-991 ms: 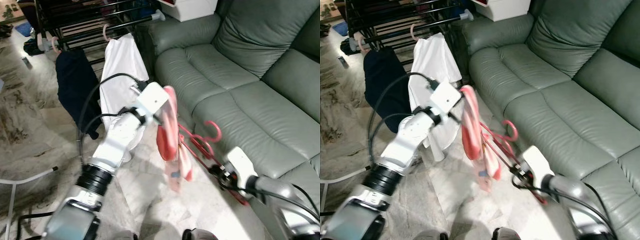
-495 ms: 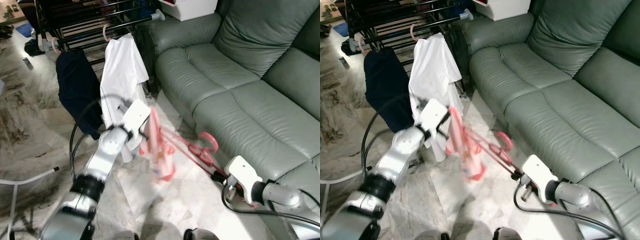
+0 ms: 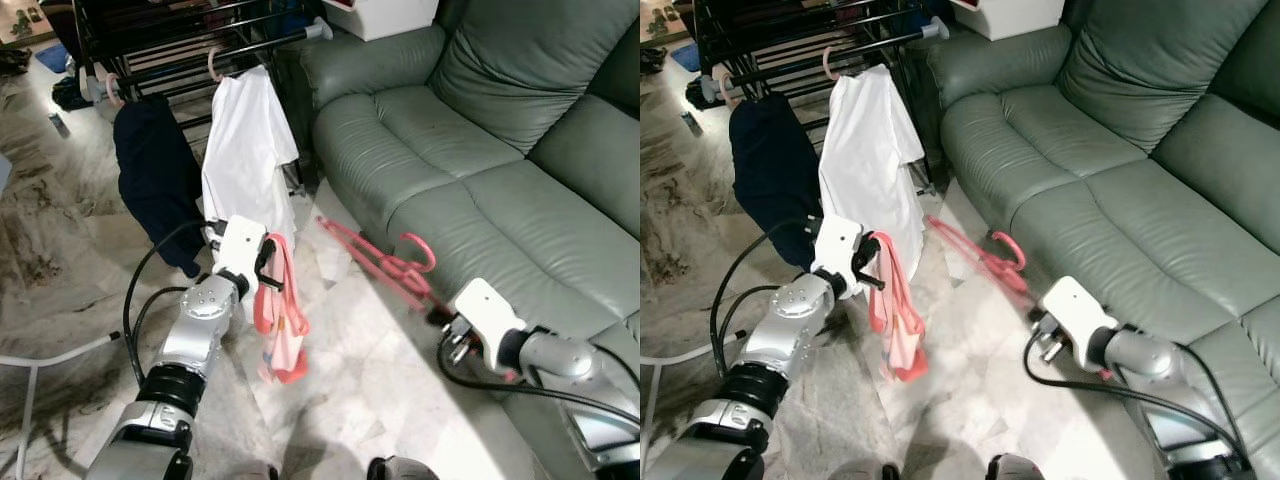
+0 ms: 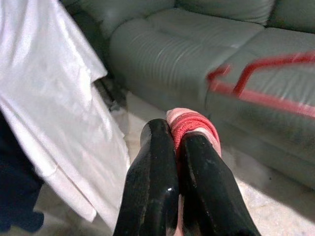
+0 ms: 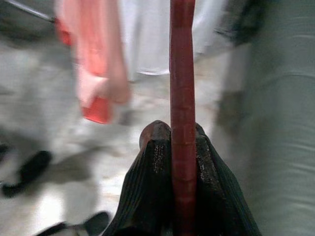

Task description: Hang hanger

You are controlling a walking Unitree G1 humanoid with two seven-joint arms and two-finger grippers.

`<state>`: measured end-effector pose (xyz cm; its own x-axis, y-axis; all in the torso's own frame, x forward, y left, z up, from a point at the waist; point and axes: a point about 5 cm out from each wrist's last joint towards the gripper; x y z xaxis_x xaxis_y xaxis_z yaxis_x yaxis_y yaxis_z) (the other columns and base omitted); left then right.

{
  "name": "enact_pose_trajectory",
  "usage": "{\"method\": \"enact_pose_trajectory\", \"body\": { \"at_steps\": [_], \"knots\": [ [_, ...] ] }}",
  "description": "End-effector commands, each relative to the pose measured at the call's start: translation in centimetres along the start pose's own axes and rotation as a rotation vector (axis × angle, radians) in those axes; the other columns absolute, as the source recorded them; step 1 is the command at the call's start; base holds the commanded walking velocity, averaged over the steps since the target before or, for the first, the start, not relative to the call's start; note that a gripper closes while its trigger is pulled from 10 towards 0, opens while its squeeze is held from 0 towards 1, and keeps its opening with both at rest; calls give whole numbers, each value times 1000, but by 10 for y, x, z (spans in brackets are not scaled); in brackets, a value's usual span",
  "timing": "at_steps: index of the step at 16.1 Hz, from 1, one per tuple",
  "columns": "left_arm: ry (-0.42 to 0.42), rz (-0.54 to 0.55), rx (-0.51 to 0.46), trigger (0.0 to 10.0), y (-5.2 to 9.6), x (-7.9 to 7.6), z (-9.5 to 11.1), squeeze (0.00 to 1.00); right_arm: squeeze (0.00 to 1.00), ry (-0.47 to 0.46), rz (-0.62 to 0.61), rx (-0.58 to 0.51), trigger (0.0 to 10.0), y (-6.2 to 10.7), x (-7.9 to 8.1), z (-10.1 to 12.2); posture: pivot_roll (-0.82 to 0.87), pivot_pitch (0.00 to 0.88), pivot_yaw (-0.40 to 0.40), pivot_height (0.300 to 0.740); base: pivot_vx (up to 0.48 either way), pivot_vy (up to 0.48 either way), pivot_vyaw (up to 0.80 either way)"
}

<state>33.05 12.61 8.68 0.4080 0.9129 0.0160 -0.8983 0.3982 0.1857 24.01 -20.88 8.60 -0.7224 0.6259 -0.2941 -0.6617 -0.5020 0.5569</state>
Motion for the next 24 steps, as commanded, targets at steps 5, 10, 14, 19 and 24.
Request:
{"method": "enact_pose_trajectory", "body": {
  "at_steps": [5, 10, 14, 19, 24],
  "knots": [
    [-120, -68, -81, 10000, -9, 4, 31, 0, 0, -102, 159, -20, 10000, 8, 26, 2, -88, 55, 76, 740, 0, 0, 0],
    [-156, -90, -90, 10000, -10, 3, 33, 0, 0, -127, 197, 5, 10000, 13, 34, -2, -88, 57, 78, 740, 0, 0, 0],
    [-196, 26, -62, 10000, -10, 20, 31, 0, 0, -105, 200, 121, 10000, 24, 28, -17, -91, 59, 74, 740, 0, 0, 0],
    [-193, 17, -73, 10000, -11, 20, 34, 0, 0, -83, 185, 186, 10000, 28, 21, -27, -90, 59, 74, 740, 0, 0, 0],
    [-179, 1, -88, 10000, -13, 14, 38, 0, 0, -96, 211, 153, 10000, 22, 25, -21, -90, 59, 75, 740, 0, 0, 0]
  ]
}}
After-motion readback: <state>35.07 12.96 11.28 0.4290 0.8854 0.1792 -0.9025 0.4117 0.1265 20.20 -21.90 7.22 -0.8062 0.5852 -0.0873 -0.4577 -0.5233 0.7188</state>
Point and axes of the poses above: a point about 5 cm out from each wrist's last joint towards the gripper, its own y axis pointing back from the gripper into the wrist, its own z axis along the axis of the wrist's last joint, x = y × z, and after that the axes turned 6 degrees about y, right-handed
